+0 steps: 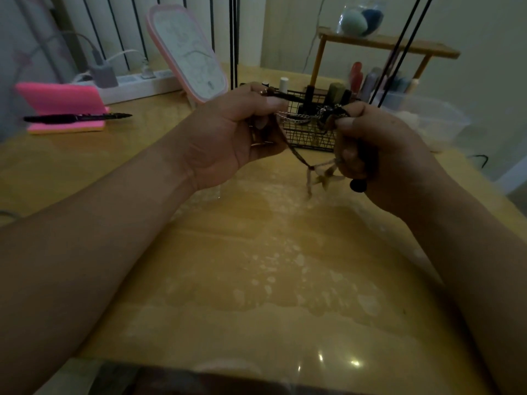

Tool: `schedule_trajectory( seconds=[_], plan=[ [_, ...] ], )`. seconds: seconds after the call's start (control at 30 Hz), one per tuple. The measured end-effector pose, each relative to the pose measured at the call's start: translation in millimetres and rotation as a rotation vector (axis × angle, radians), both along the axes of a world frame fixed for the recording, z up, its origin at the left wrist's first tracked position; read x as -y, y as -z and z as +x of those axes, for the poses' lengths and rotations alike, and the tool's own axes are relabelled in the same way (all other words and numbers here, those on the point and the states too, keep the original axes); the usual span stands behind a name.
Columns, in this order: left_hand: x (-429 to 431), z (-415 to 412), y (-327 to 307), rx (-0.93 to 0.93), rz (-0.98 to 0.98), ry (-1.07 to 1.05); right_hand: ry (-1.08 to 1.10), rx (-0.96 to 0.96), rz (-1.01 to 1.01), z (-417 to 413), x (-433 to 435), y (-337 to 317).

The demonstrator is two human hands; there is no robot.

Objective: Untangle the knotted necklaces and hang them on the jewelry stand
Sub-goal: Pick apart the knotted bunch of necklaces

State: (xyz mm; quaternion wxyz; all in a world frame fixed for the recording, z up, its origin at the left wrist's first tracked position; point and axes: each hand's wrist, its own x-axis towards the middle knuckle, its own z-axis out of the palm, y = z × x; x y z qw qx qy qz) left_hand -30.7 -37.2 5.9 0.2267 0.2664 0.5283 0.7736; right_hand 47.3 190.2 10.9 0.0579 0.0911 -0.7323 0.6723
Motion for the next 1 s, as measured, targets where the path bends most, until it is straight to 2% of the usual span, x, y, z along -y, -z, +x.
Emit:
schedule_trajectory(
  seconds=[0.23,0.5,0.73,0.83,1.0],
  plan=[
    [1,0,-2,0.067,0.061,-0.008,0.085,-0.039,0.128,3,5,0],
    [-2,3,-4,-0.042,-0.023,-0.098,-0.003,0.018,0.017,8,13,-3],
    [-3,1,1,-0.063,-0.106,-0.073,0.018,0.072,-0.025,7,12,-2],
    [-3,1,3,-0.132,-0.221,-0.096,0.009,0.138,0.061,6,9,-2],
    [-4,5,4,-0.278,-0.389,-0.114,-0.056,0.251,0.338,10,9,-5]
  ],
)
